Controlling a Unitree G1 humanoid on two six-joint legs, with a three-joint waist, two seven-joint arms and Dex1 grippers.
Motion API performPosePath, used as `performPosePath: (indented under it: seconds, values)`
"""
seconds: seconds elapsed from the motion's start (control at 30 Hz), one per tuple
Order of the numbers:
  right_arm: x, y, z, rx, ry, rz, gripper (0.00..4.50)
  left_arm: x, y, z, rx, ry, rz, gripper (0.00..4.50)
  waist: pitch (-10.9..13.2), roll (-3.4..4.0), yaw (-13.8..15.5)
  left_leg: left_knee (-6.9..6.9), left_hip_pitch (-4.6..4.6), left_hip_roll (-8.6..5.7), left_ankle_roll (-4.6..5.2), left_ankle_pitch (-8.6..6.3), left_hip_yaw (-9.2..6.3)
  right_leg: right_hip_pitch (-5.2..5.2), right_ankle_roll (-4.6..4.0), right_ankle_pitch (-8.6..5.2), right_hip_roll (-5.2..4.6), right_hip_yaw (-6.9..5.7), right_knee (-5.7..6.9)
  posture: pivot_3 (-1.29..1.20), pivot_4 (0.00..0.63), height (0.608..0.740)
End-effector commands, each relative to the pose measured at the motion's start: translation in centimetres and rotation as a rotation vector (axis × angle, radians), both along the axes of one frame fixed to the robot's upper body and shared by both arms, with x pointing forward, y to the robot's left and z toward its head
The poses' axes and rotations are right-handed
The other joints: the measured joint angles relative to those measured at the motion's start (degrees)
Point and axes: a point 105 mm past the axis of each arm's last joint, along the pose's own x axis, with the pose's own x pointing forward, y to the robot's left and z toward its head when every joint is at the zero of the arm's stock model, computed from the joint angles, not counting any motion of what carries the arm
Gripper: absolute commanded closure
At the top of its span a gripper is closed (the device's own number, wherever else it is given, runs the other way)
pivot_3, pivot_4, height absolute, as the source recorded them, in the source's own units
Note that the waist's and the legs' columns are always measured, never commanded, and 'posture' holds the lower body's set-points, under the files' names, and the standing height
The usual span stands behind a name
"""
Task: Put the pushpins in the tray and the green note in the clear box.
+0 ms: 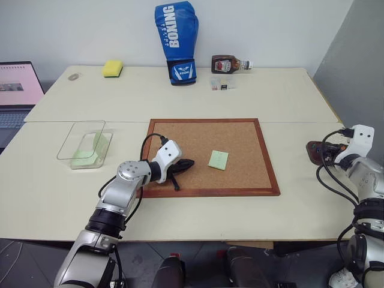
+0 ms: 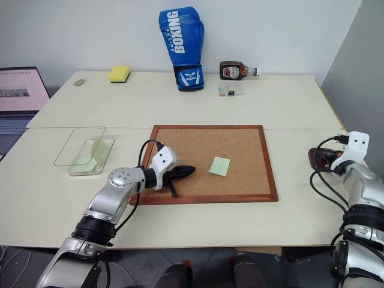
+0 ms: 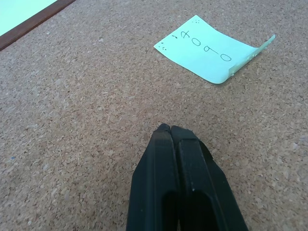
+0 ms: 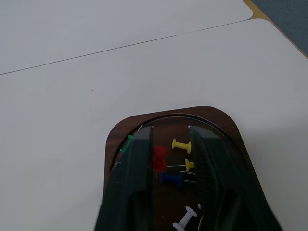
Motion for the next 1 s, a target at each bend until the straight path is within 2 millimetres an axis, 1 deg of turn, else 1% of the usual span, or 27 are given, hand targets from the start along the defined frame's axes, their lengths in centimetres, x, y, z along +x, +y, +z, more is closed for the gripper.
performPosePath:
  seconds: [0.03,0.07,0.1,0.17,0.2,0.23,0.27,0.37,0.5,0.6,0.63,0.7,0.73,0.77,0.8,0.87,0.9,0.93,1.0]
  values:
    - [0.0,-0.7,1.8,-0.015,-0.053,-0.018,2.12,-0.4,0.1,-1.2,0.030,0.039,-0.002,4.50,0.0,0.00,-0.1,0.00,0.00,0.00,0.00,0.00,0.00,0.00,0.00,0.00,0.00,0.00,0.00,0.00,0.150,0.740]
    - [-0.1,-0.8,1.9,-0.016,-0.054,-0.018,1.98,-0.4,0.1,-1.2,0.030,0.039,-0.004,4.50,0.0,0.00,-0.1,0.00,0.00,0.00,0.00,0.00,0.00,0.00,0.00,0.00,0.00,0.00,0.00,0.00,0.150,0.740]
    - [-0.1,-0.8,1.9,-0.017,-0.054,-0.019,1.69,-0.4,0.0,-1.2,0.030,0.039,-0.005,4.50,0.0,0.00,-0.1,0.00,0.00,0.00,0.00,0.00,0.00,0.00,0.00,0.00,0.00,0.00,0.00,0.00,0.150,0.740]
    - [-0.2,-0.9,1.9,-0.033,-0.052,-0.021,1.36,-0.4,0.0,-1.2,0.030,0.039,-0.007,4.50,0.0,0.00,-0.1,0.00,0.00,0.00,0.00,0.00,0.00,0.00,0.00,0.00,0.00,0.00,0.00,0.00,0.150,0.740]
    - [-0.2,-1.0,1.9,-0.040,-0.051,-0.022,1.05,-0.3,0.0,-1.1,0.030,0.039,-0.007,4.50,0.0,0.00,-0.1,0.00,0.00,0.00,0.00,0.00,0.00,0.00,0.00,0.00,0.00,0.00,0.00,0.00,0.150,0.740]
    - [-0.3,-1.1,1.9,-0.049,-0.051,-0.023,0.87,-0.3,0.0,-1.1,0.029,0.039,-0.007,4.50,0.0,0.00,-0.1,0.00,0.00,0.00,0.00,0.00,0.00,0.00,0.00,0.00,0.00,0.00,0.00,0.00,0.150,0.740]
    - [-0.3,-1.1,1.9,-0.063,-0.051,-0.023,0.60,-0.3,-0.1,-1.1,0.029,0.038,-0.007,4.50,0.0,0.00,-0.1,0.00,0.00,0.00,0.00,0.00,0.00,0.00,0.00,0.00,0.00,0.00,0.00,0.00,0.150,0.740]
    - [-0.3,-1.2,2.0,-0.163,-0.053,-0.012,0.04,-0.3,-0.1,-1.1,0.029,0.038,-0.007,4.50,0.0,0.00,-0.1,0.00,0.00,0.00,0.00,0.00,0.00,0.00,0.00,0.00,0.00,0.00,0.00,0.00,0.150,0.740]
    - [-0.2,-0.9,2.2,-0.255,-0.066,0.015,0.04,-0.3,-0.1,-1.2,0.029,0.039,-0.006,4.50,0.0,0.00,-0.1,0.01,0.00,0.00,0.00,0.00,0.00,0.00,0.00,0.00,0.00,0.00,0.00,0.00,0.150,0.740]
    - [0.0,-0.1,2.9,-0.304,-0.103,0.056,0.04,-0.3,0.0,-1.2,0.030,0.040,-0.002,4.50,0.0,0.00,-0.1,0.01,0.00,-0.01,0.00,0.00,0.01,0.00,0.01,0.00,0.00,0.01,0.00,0.00,0.150,0.740]
    - [0.0,0.4,3.3,-0.317,-0.121,0.081,0.04,-0.3,0.1,-1.2,0.030,0.040,-0.001,4.50,0.0,0.00,-0.1,0.02,0.00,0.00,0.00,0.00,0.00,0.00,0.01,0.00,0.00,0.01,0.00,0.00,0.150,0.740]
    - [0.1,2.6,4.2,-0.334,-0.170,0.184,0.04,-0.4,0.1,-1.2,0.030,0.041,0.000,4.50,0.0,0.01,-0.1,0.02,0.00,0.00,0.00,0.00,0.00,0.00,0.01,0.00,0.00,0.00,0.00,0.00,0.150,0.740]
    - [-0.1,4.5,4.7,-0.360,-0.200,0.277,0.04,-0.4,0.2,-1.2,0.030,0.041,0.001,4.50,0.0,0.01,-0.1,0.01,0.00,0.00,0.00,0.00,-0.01,0.00,0.01,0.00,0.00,0.00,0.01,0.00,0.150,0.740]
    - [-0.3,5.7,4.9,-0.377,-0.217,0.339,0.04,-0.4,0.2,-1.2,0.029,0.042,0.002,4.50,0.0,0.01,-0.1,0.01,0.00,0.00,0.00,0.00,-0.01,0.00,0.01,0.00,0.00,-0.01,0.00,0.00,0.150,0.740]
    - [-0.8,8.0,5.2,-0.368,-0.243,0.442,0.04,-0.4,0.2,-1.2,0.029,0.042,0.004,4.50,0.0,0.01,-0.1,0.01,0.00,0.00,0.00,0.00,-0.02,0.00,0.01,0.00,0.00,0.00,0.01,0.00,0.150,0.740]
    - [-1.8,10.9,5.5,-0.345,-0.272,0.577,0.04,-0.3,0.3,-1.2,0.029,0.043,0.007,4.50,0.0,0.02,-0.2,0.00,0.01,0.01,0.00,0.00,-0.04,0.01,0.02,0.00,0.01,-0.02,0.00,0.00,0.150,0.740]
    - [-2.9,13.6,5.5,-0.326,-0.287,0.704,0.04,-0.3,0.3,-1.2,0.028,0.043,0.007,4.50,0.0,0.02,-0.2,0.00,0.02,0.02,0.00,0.00,-0.05,0.02,0.02,0.00,0.01,-0.03,0.01,0.00,0.150,0.740]
    - [-3.8,15.6,5.4,-0.310,-0.294,0.805,0.04,-0.3,0.3,-1.1,0.027,0.043,0.008,4.50,0.0,0.02,-0.2,0.01,0.01,0.02,0.00,0.00,-0.05,0.02,0.02,0.00,0.01,-0.03,0.01,0.00,0.150,0.740]
    - [-5.6,19.0,5.1,-0.287,-0.304,0.970,0.04,-0.2,0.2,-1.1,0.024,0.044,0.009,4.50,0.0,0.02,-0.2,0.02,0.01,0.02,0.00,0.00,-0.12,0.04,0.02,-0.01,0.01,-0.09,0.00,0.00,0.150,0.740]
